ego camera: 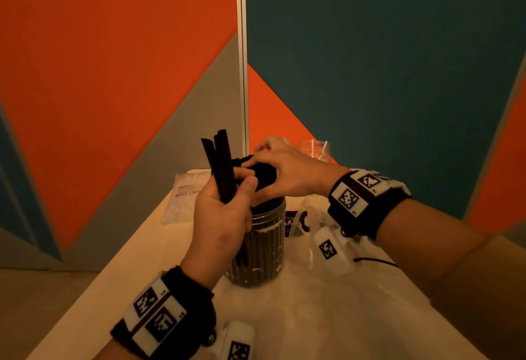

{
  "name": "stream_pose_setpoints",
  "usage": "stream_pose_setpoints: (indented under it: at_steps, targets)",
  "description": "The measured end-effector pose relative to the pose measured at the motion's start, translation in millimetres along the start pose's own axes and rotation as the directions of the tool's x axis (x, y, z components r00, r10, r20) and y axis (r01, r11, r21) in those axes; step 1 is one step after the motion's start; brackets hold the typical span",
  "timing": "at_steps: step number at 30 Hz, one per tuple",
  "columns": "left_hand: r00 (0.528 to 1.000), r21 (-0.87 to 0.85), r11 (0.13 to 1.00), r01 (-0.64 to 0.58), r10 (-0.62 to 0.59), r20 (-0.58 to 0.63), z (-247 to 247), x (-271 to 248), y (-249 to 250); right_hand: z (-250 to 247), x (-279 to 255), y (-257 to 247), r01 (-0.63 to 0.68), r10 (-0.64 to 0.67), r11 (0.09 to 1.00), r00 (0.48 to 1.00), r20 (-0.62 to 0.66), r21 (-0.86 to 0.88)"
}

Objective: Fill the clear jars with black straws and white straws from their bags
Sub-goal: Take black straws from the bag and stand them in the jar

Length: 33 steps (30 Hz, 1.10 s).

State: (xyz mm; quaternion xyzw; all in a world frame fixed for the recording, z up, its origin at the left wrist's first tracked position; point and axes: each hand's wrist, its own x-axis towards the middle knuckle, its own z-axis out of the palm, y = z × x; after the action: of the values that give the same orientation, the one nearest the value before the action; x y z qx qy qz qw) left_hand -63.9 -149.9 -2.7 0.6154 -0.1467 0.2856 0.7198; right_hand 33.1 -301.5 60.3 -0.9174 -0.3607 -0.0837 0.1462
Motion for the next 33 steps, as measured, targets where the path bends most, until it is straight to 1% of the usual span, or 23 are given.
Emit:
stream_pose_setpoints:
  at_steps: [2,3,5,9,13,18,22,26,30,32,33]
  targets:
    - [1.000,-0.021,1.000,-0.011,0.011,-0.001,1,2,2,2,-1,-1,-0.018,0.009,0.985,0.999,0.053,0.170]
    - [1.000,-0.033,0.999,-0.021,0.021,-0.004,2,2,5,4,-2,-1,-0.016,0.005,0.974,0.999,0.051,0.225]
    - [0.998,-0.059,0.996,-0.060,0.059,-0.012,6,4,11,5,-3,-1,-0.006,0.001,0.973,1.000,0.021,0.232]
    - [0.985,-0.074,0.982,-0.172,0.172,-0.015,18,12,30,6,-3,0,-0.014,0.011,0.981,1.000,0.016,0.192]
    - [0.964,-0.066,0.964,-0.257,0.252,-0.082,29,28,39,10,-5,1,-0.019,0.023,0.969,1.000,-0.012,0.248]
    - [0.922,0.022,0.933,-0.358,0.357,-0.151,32,37,39,9,-4,1,-0.012,0.009,0.968,1.000,0.012,0.252]
    - [0.913,0.055,0.936,-0.348,0.352,-0.207,36,42,40,8,-3,0,-0.007,-0.007,0.963,0.999,0.052,0.269]
    - [0.918,0.026,0.947,-0.319,0.316,-0.240,31,52,38,5,-2,-1,-0.045,0.017,0.968,0.993,0.116,0.246]
    - [0.927,0.033,0.956,-0.291,0.291,-0.239,29,51,32,0,-2,-3,-0.031,-0.007,0.982,0.980,0.197,0.189]
    - [0.927,0.037,0.956,-0.291,0.292,-0.235,31,51,30,-1,-3,-3,-0.044,0.007,0.983,0.979,0.205,0.180]
    - [0.926,0.041,0.955,-0.295,0.296,-0.236,32,51,29,0,-3,-2,-0.045,0.008,0.981,0.982,0.189,0.187]
